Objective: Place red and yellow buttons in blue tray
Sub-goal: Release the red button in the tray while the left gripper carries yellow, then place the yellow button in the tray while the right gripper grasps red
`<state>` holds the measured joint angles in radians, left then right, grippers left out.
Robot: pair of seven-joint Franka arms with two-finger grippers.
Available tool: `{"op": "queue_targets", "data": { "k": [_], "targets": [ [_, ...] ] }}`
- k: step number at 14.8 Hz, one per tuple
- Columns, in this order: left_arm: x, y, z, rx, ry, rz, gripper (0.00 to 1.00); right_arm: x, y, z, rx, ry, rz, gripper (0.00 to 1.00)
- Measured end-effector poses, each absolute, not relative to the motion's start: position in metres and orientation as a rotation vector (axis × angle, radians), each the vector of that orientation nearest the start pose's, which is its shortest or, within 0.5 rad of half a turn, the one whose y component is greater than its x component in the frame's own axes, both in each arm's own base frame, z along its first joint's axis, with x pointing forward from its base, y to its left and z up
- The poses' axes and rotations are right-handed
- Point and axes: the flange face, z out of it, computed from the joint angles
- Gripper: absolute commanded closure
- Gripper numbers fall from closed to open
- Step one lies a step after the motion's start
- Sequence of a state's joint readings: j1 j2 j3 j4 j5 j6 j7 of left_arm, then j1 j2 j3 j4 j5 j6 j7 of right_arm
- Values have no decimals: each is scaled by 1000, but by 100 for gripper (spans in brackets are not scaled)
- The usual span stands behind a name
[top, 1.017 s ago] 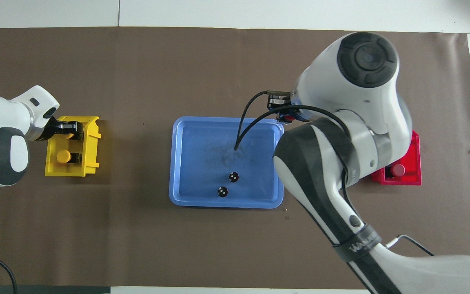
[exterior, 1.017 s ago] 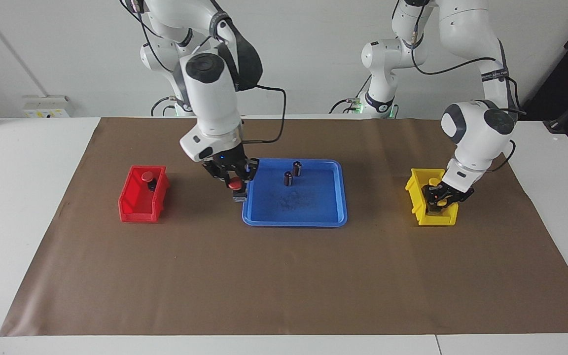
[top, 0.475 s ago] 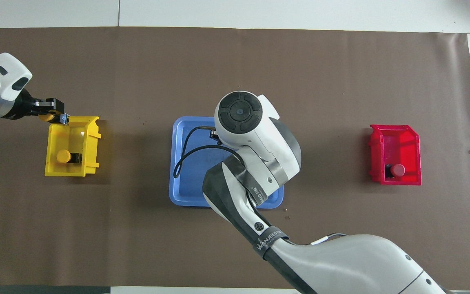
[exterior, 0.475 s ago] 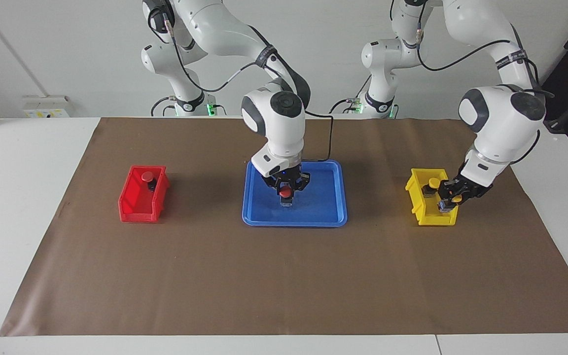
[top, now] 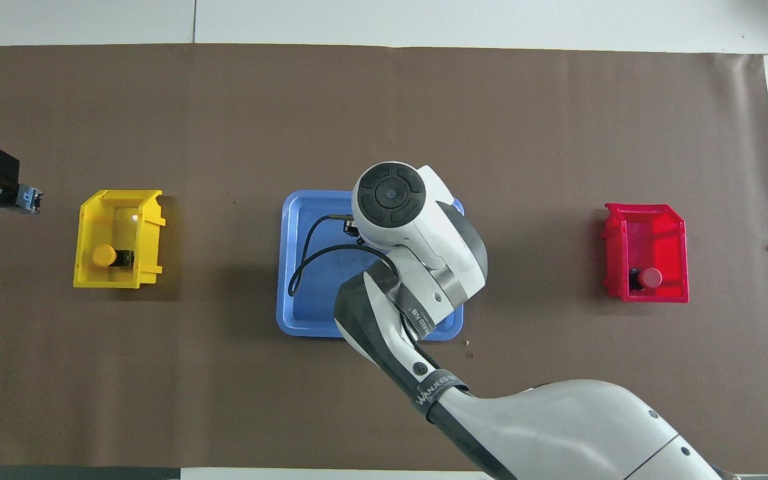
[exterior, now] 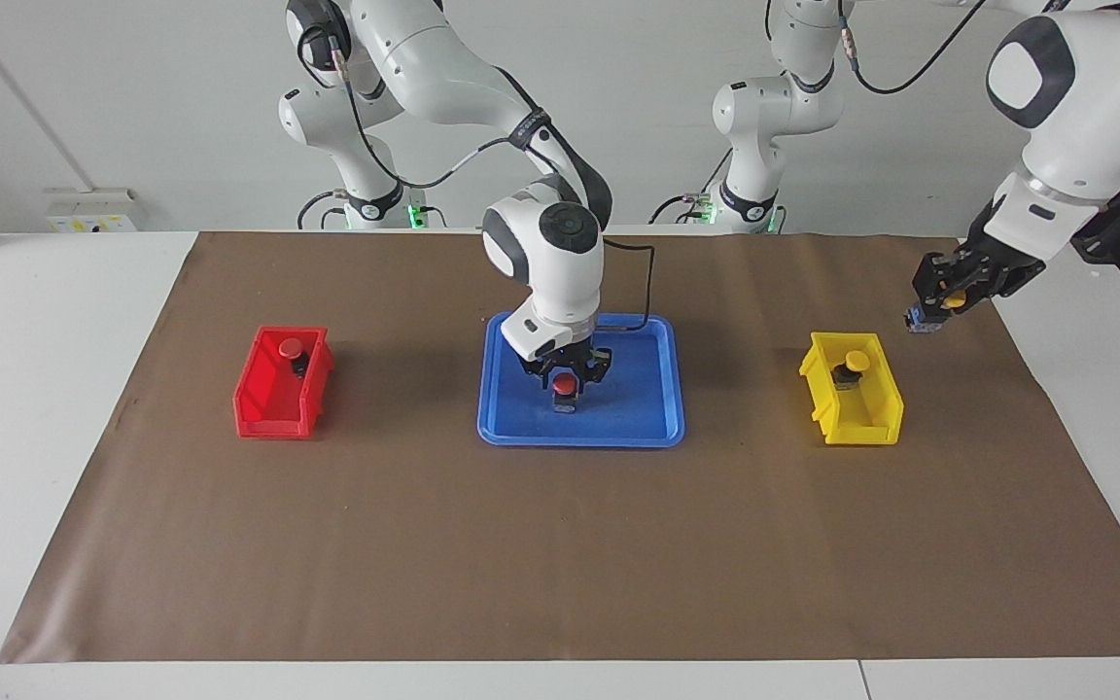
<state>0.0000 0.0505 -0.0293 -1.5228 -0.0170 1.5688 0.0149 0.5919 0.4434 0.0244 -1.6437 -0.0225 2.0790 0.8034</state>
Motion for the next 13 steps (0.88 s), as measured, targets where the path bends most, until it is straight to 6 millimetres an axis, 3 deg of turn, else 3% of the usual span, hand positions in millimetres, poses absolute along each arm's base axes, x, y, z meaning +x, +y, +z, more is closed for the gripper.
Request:
{"op": "queue_targets", "data": {
  "k": [2, 3, 5, 7, 9, 11, 13],
  "targets": [
    [570, -47, 607, -3161, 30, -25, 98, 563, 372, 393, -3175, 301, 7, 0],
    [570, -70, 590, -3163, 13, -53, 98, 572, 352, 418, -3186, 290, -7, 0],
    [564, -128, 549, -3171, -34, -82, 98, 589, 278, 467, -3187, 263, -18, 0],
    [553, -191, 515, -3181, -101, -93, 98, 592, 183, 494, -3191, 223, -5, 4],
    [544, -250, 487, -3199, -157, -124, 98, 578, 109, 493, -3198, 169, 40, 11],
    [536, -306, 452, -3219, -203, -144, 98, 558, 48, 476, -3159, 90, 87, 18],
    [530, -344, 416, -3229, -205, -140, 98, 540, -8, 453, -3110, 47, 91, 19]
  ]
}}
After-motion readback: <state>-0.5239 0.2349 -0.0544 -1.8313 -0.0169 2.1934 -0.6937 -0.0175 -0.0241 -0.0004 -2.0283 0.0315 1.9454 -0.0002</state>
